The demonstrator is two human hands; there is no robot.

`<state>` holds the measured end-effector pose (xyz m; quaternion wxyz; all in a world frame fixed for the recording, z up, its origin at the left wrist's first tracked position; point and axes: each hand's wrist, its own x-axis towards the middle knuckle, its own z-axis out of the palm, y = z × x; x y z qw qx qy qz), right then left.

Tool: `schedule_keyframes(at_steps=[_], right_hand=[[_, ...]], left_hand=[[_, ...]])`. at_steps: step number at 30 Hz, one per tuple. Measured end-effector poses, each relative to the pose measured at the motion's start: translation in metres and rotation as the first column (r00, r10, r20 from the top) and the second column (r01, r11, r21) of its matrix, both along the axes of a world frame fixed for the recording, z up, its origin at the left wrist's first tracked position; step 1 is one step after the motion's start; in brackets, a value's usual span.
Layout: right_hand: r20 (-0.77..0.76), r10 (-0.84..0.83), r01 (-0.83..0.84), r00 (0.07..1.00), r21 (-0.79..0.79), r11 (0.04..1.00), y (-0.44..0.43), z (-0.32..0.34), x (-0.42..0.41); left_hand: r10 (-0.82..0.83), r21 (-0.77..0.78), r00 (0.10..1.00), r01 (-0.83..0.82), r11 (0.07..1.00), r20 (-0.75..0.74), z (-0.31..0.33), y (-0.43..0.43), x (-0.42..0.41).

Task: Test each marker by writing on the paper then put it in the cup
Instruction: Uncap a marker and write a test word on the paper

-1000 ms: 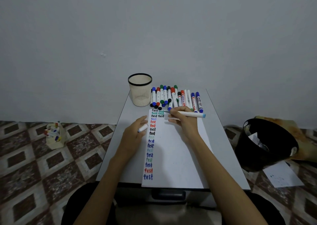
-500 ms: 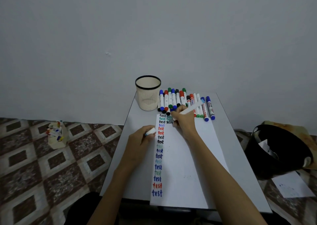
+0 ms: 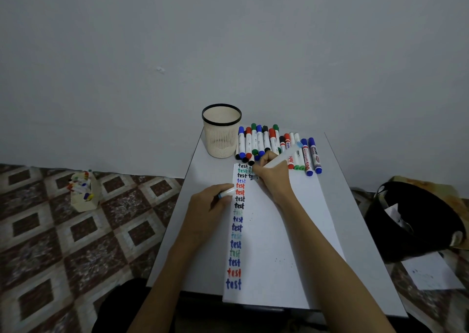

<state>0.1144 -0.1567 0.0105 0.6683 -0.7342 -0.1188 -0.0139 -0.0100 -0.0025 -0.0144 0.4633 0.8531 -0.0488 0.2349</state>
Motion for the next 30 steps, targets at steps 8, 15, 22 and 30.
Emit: schedule_keyframes(at_steps=[8,15,22,30], right_hand=[[0.009,0.057,-0.057,0.998,-0.026,0.998,-0.0001,-0.0018,0.0025],[0.015,0.046,-0.045,0.999,-0.046,0.998,0.0031,-0.0009,-0.0017],[0.025,0.044,-0.043,0.999,-0.028,0.999,0.0013,0.0003,-0.0017],[0.001,0.036,-0.036,0.999,-0.011,0.999,0.0011,0.0042,-0.0042]], left_hand=[[-0.004,-0.02,1.0,0.004,1.0,-0.001,0.0009,-0.0011,-0.0006],[0.0,-0.025,1.0,-0.001,1.0,-0.01,0.0013,-0.0012,-0.0001],[0.004,-0.019,1.0,-0.004,1.0,-0.012,0.0014,-0.0014,-0.0007],[-0.001,-0.027,1.0,0.001,1.0,-0.007,0.0035,-0.0025,-0.0023]])
